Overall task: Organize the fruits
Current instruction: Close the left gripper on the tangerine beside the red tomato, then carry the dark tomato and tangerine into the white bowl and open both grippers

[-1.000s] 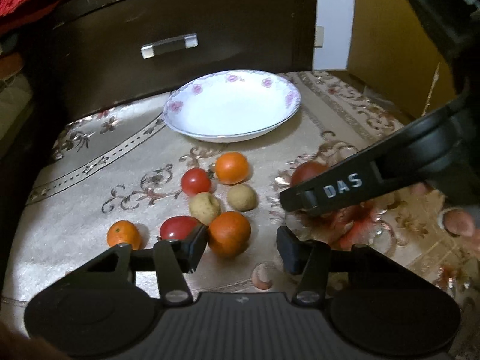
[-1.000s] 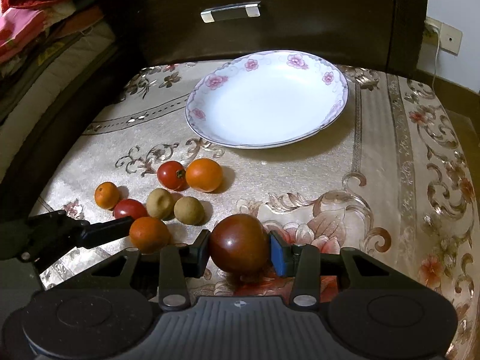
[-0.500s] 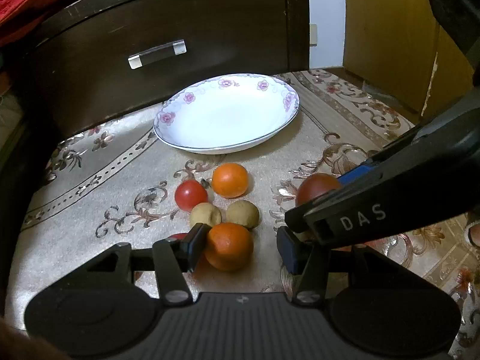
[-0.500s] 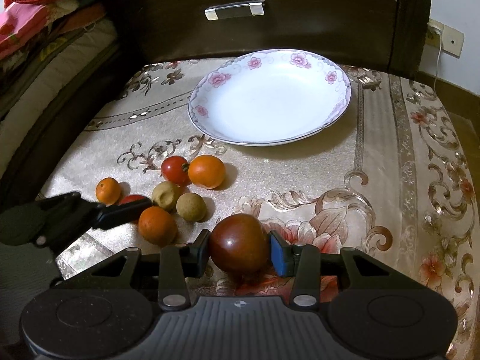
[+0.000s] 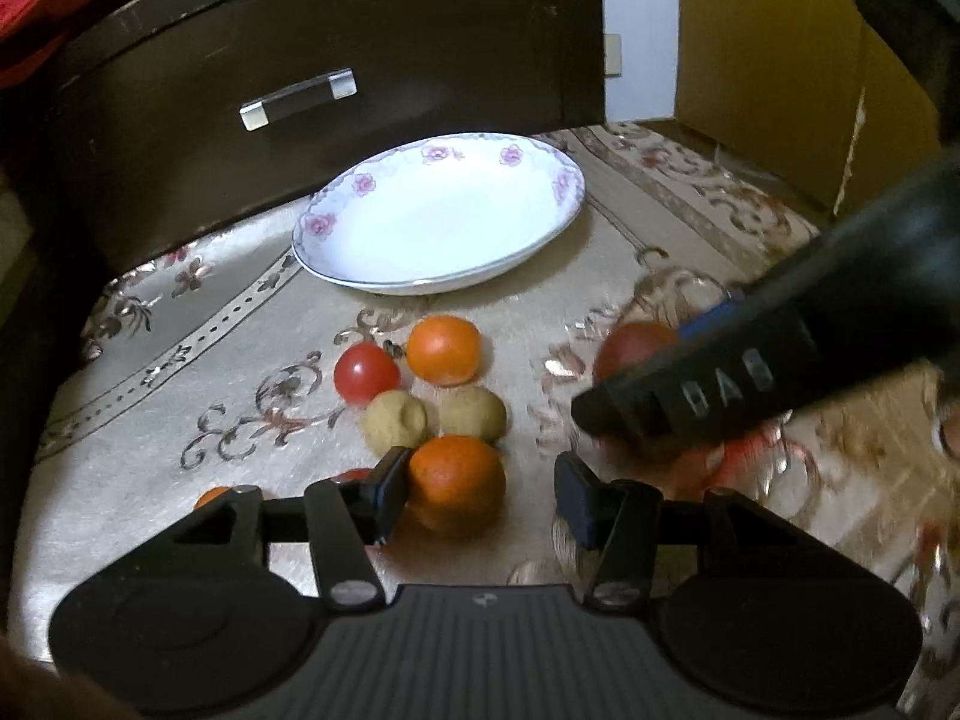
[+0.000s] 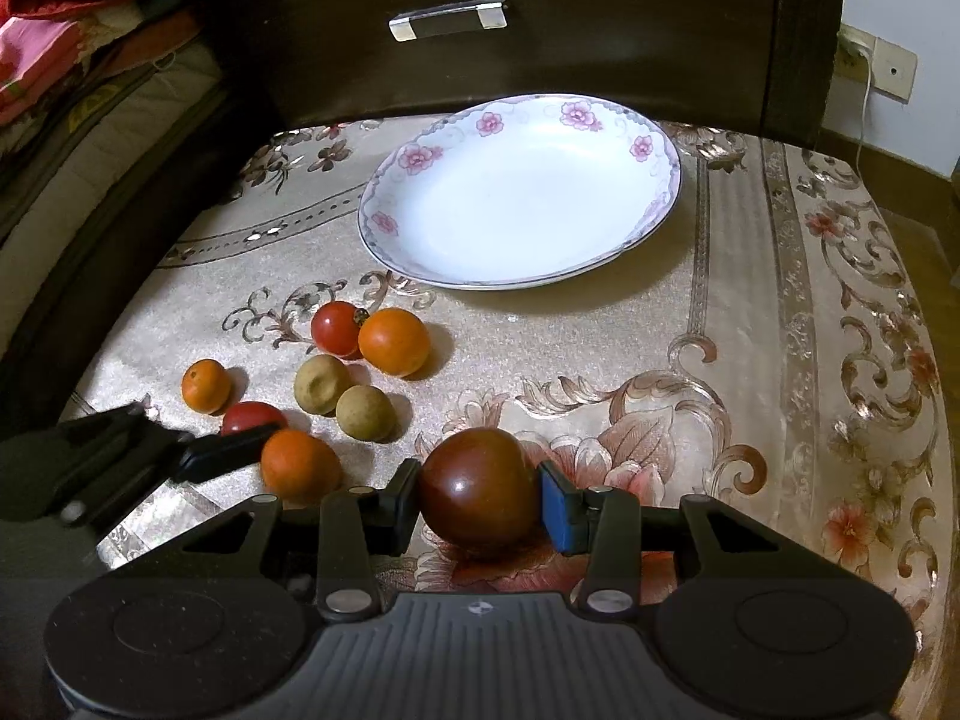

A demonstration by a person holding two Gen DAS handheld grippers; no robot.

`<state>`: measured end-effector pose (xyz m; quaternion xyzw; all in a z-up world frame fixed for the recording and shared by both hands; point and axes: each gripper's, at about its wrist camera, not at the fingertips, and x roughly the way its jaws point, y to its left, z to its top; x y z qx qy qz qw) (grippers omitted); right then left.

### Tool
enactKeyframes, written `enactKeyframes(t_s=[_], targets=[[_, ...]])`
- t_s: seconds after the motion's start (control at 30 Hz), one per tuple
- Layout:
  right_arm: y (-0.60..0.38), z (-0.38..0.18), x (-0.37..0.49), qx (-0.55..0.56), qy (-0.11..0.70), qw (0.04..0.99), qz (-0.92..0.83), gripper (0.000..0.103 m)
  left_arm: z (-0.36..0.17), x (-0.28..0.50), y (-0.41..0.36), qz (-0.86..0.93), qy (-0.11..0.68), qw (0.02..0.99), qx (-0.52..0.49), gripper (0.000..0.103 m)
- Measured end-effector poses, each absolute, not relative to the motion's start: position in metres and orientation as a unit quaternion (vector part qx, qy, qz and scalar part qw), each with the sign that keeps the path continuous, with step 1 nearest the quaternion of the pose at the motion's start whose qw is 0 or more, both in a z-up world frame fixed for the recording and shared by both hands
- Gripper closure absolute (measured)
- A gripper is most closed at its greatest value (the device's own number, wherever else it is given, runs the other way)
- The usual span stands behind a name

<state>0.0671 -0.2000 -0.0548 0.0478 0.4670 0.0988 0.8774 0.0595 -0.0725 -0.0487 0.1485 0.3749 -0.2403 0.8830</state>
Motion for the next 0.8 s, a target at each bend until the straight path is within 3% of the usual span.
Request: enactKeyframes(t_s=[0.27,0.5,0.63,0.8], targets=[[-0.199,-0.054,0.069,0.049,0.469,0.876,0.1,0.065,-0.046,0.048,-0.067,-0.243,0.383,0.876,0.165,0.051],[-0.198,-0.055,0.067,0.042,0.468,0.877,0.099,0.066,-0.048,0.065,-0.065,-0.227,0.4,0.88,0.118,0.054],[-0.197,-0.055,0.068,0.042,0.466,0.878,0.098,0.066,-0.045,0.06,-0.06,-0.224,0.403,0.879,0.122,0.065],[-0.197,-0.051,0.068,0.043,0.459,0.882,0.1,0.066,-0.043,0.067,-0.054,-0.226,0.415,0.876,0.095,0.065]])
